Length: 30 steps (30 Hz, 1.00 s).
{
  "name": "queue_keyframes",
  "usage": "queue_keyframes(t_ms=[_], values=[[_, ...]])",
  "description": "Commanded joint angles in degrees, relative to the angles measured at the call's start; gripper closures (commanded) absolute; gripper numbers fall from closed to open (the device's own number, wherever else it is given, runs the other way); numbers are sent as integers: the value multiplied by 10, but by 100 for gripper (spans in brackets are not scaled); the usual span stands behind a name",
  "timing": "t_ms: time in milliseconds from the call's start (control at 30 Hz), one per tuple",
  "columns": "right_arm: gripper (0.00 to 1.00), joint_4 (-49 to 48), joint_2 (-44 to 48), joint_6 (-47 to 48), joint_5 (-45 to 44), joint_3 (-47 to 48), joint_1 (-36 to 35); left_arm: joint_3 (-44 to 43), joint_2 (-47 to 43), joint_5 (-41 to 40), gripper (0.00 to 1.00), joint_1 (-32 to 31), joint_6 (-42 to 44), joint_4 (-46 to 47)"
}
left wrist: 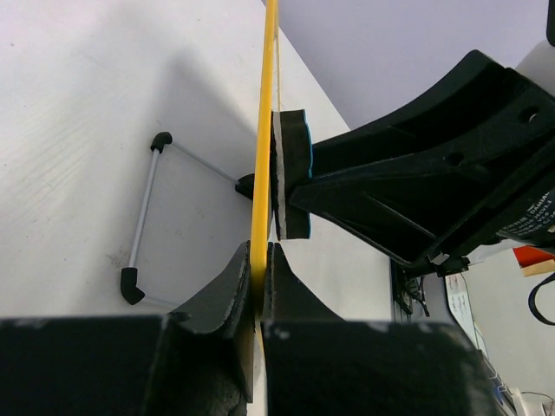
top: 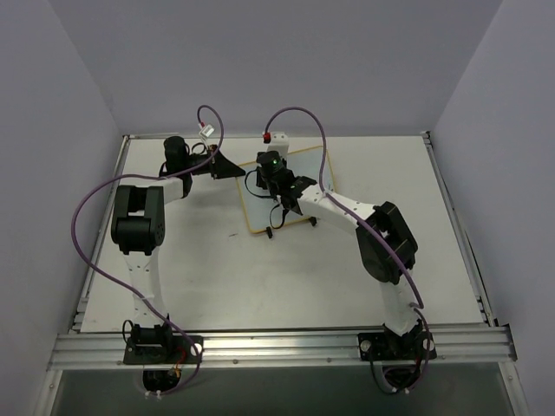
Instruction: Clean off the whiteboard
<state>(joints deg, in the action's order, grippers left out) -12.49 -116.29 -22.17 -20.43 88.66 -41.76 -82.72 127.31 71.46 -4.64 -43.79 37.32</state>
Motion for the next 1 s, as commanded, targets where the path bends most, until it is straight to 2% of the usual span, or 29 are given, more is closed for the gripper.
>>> queue_keyframes(t_ms=[0,300,400,500,600,967], values=[[100,19,-6,1,-6,0,33,6,-21,44,98,-7,48,16],[100,-15,76,-39,-64,-187,113,6,-20,42,98,-6,62,3],[100,-22,105,-46,-81,-240,119,8,-20,39,98,-6,63,2],[100,-56,126,-36,-57,-280,105,7,-21,37,98,-6,64,2],[100,-92,116,-7,-48,-280,57,9,-22,36,98,-6,63,2],[100,-104,41,16,-79,-156,-97,10,-28,35,98,-7,67,-3]])
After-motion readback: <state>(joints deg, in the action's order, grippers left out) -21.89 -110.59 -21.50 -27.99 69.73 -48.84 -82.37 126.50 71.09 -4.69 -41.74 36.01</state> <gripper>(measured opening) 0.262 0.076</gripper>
